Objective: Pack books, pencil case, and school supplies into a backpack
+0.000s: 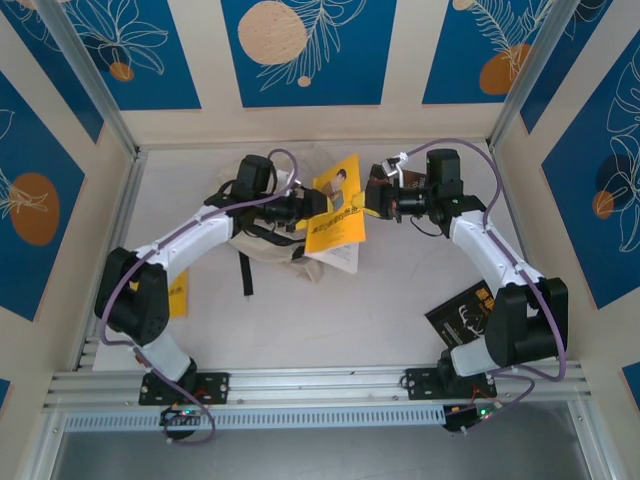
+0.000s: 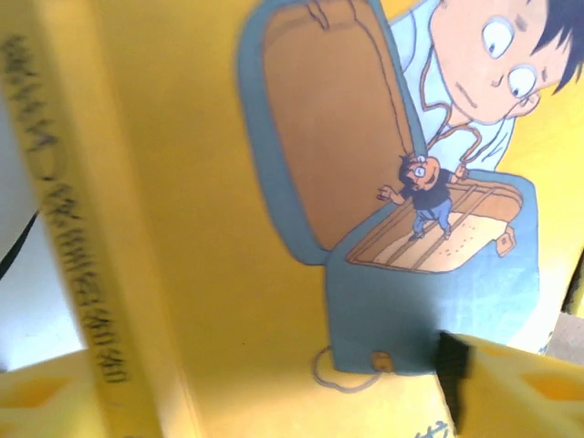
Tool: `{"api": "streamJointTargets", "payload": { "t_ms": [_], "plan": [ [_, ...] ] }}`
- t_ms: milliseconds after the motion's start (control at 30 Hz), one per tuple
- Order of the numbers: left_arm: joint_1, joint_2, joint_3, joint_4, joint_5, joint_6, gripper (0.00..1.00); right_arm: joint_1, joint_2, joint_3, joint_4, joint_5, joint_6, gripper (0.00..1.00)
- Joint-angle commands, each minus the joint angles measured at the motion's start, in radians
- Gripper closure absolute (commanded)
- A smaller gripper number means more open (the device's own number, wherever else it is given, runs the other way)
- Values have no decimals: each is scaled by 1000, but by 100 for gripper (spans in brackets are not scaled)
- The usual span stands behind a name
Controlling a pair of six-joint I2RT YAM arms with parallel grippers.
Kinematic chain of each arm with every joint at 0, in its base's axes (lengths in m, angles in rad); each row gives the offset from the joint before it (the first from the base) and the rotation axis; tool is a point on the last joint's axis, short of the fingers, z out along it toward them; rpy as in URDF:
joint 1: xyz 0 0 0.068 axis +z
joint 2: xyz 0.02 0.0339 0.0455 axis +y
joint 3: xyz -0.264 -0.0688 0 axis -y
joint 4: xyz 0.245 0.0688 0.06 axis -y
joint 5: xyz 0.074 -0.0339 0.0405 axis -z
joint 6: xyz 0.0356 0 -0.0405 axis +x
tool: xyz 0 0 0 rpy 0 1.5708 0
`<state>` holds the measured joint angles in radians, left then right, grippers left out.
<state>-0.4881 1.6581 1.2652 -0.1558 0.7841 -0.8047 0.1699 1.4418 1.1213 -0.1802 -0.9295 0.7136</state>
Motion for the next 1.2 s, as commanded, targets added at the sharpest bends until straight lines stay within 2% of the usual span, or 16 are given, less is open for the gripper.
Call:
{"api": "streamJointTargets", "payload": {
  "t_ms": [0,267,367,400,433,500,567,667,767,900,1167],
  "plan": [
    [6,-62,-8,70,49,-1,38,0,18,39,-25,-8,-34,100],
    [23,-86,-45,131,35,-49,68,-14,68,49,-65,30,-59,99],
    [29,-100,-61,146,-4,-58,84,-15,81,49,-59,37,-53,97],
    [32,-106,-67,148,-23,-58,88,-15,84,49,-63,50,-50,94],
    [35,-116,-74,152,-44,-60,92,-17,85,53,-79,79,-47,86],
    [44,-135,-87,160,-91,-63,98,-24,84,50,-100,142,-21,63],
    [51,-157,-98,167,-146,-64,100,-30,75,31,-101,208,25,38],
    [54,-185,-103,163,-254,-60,100,-22,62,-19,-9,196,117,23],
    [56,-226,-122,166,-417,-73,99,-1,43,-77,119,199,247,12],
    [56,-274,-136,205,-572,-91,99,61,24,-140,276,233,427,4],
    [56,-313,-171,338,-693,-223,99,230,85,-211,676,341,819,1]
  ]
}}
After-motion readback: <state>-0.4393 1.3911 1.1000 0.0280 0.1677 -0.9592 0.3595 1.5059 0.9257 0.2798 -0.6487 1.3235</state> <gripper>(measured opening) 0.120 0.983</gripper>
